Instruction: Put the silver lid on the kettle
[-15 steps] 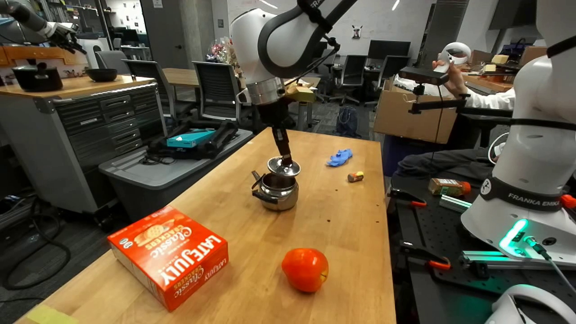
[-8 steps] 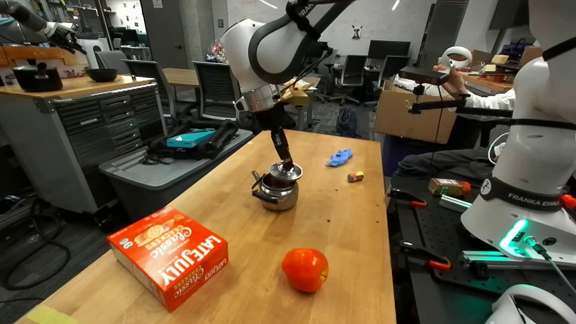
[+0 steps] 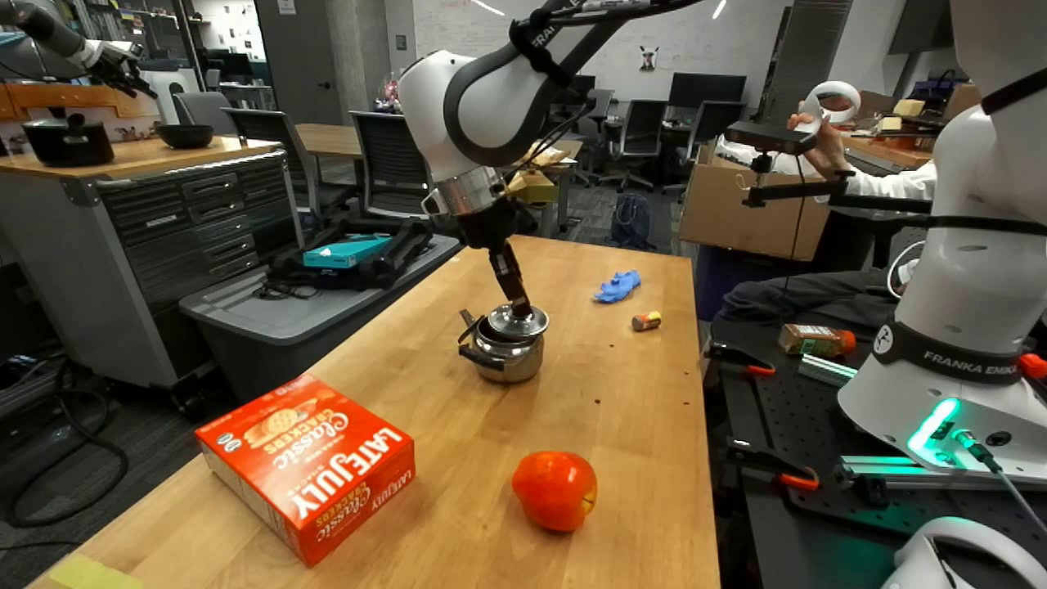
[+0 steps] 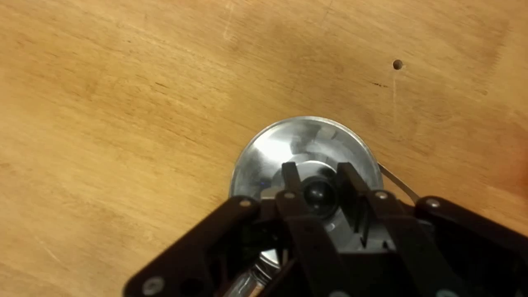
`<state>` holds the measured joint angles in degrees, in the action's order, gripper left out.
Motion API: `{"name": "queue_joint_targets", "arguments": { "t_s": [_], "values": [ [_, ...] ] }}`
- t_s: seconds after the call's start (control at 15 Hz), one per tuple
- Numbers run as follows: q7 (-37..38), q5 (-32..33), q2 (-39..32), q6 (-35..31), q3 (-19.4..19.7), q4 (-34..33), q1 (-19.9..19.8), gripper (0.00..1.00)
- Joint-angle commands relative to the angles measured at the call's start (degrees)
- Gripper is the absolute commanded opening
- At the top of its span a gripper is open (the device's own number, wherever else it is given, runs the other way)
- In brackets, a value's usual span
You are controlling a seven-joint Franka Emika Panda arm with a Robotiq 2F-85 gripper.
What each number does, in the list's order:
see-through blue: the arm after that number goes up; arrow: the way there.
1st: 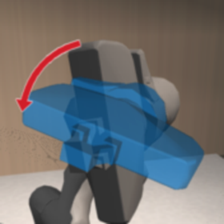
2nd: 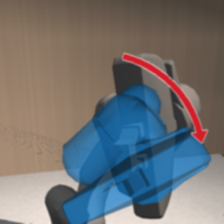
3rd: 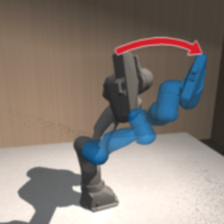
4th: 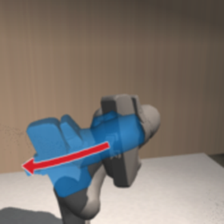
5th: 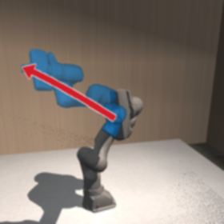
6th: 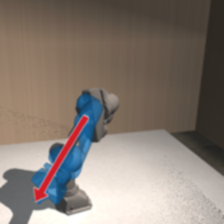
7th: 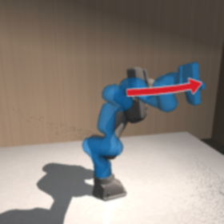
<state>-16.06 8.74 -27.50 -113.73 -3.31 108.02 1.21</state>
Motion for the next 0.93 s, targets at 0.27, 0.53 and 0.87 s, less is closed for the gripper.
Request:
{"name": "queue_joint_targets", "arguments": {
  "t_s": [0.27,0.53,0.87],
  "values": [
    [-3.5,-0.3,0.2,2.8,-1.0,-1.8,-0.2,0.14],
    [-4.5,-0.7,0.3,3.3,-1.3,-2.2,-0.4,0.14],
    [-4.5,-1.3,-0.5,3.3,-1.2,-3.9,-0.5,0.14]
  ]
}}
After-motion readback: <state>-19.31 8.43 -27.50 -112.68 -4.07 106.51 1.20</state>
